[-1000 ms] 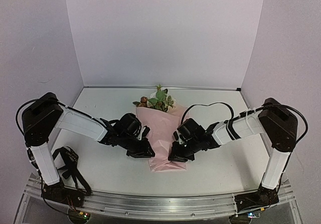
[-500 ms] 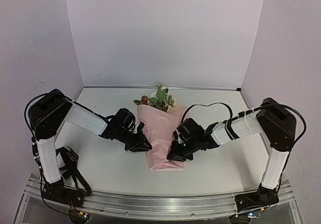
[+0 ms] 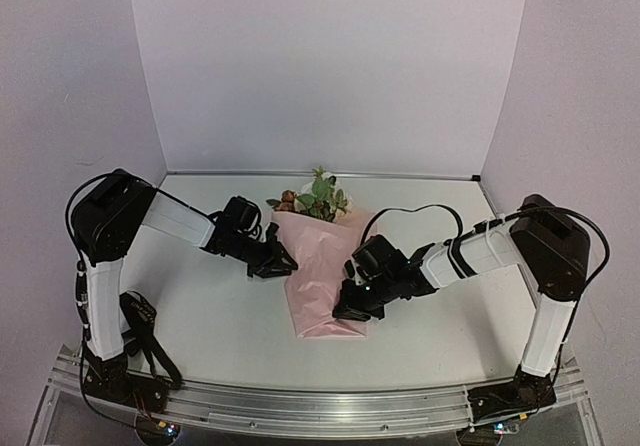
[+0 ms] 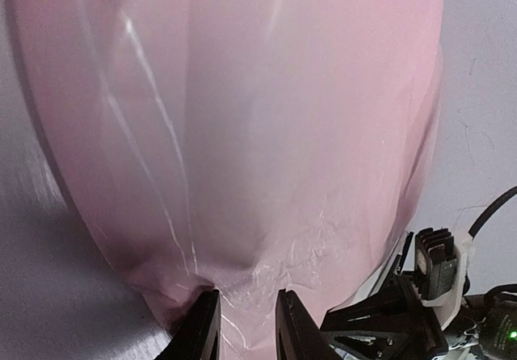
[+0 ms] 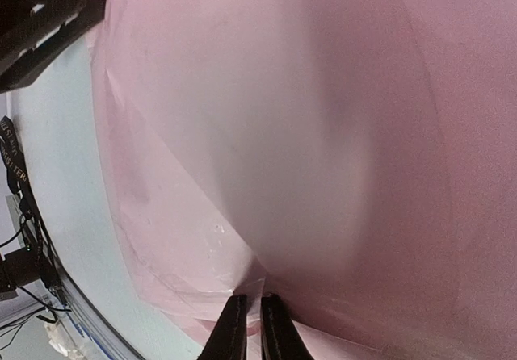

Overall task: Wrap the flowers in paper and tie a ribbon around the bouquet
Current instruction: Press the fold line of the folded bouquet.

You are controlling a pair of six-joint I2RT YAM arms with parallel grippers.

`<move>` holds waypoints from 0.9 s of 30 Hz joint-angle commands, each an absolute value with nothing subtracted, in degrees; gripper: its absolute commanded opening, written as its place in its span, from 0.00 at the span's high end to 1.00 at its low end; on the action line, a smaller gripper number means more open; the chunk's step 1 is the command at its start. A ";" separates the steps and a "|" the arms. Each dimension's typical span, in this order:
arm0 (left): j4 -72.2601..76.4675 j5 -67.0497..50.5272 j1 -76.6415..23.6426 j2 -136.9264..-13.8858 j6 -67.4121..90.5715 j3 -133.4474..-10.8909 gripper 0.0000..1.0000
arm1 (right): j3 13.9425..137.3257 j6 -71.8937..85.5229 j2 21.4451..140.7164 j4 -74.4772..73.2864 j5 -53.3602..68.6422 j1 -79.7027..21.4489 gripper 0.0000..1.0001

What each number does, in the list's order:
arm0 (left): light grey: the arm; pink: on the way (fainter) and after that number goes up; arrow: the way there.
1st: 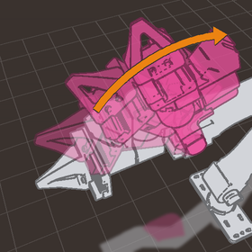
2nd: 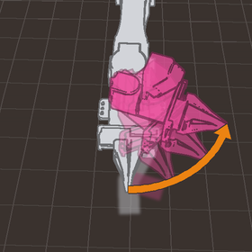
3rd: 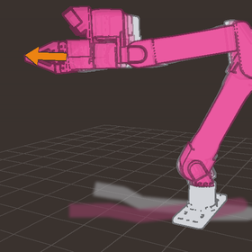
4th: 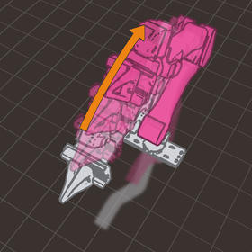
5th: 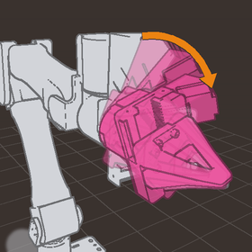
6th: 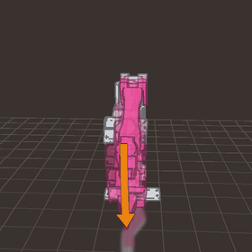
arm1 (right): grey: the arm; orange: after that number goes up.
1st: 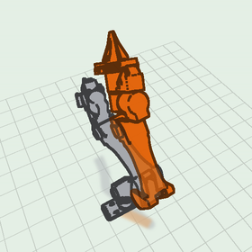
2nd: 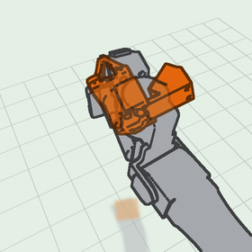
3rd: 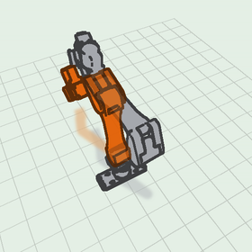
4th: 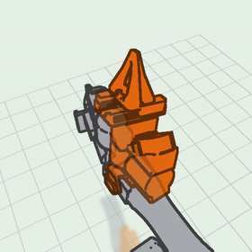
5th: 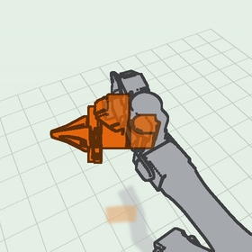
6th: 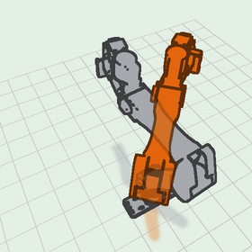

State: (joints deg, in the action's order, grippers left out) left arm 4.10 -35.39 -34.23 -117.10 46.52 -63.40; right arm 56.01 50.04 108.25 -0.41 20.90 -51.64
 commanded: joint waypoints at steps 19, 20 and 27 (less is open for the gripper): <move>-5.75 -40.74 -19.30 -133.16 40.03 -87.75 0.74 | 53.99 50.08 110.41 -4.39 20.26 -51.23 0.94; -6.57 -40.81 -19.07 -133.63 39.50 -89.17 0.74 | 54.05 50.09 110.25 -4.39 20.27 -51.20 0.93; -10.87 -41.55 -17.95 -133.72 36.20 -96.19 0.72 | 54.53 50.49 109.43 -4.48 20.69 -50.88 0.93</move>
State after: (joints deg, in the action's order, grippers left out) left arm -6.00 -42.29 -18.66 -133.61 40.20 -90.89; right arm 55.81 50.04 108.31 0.03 21.86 -51.14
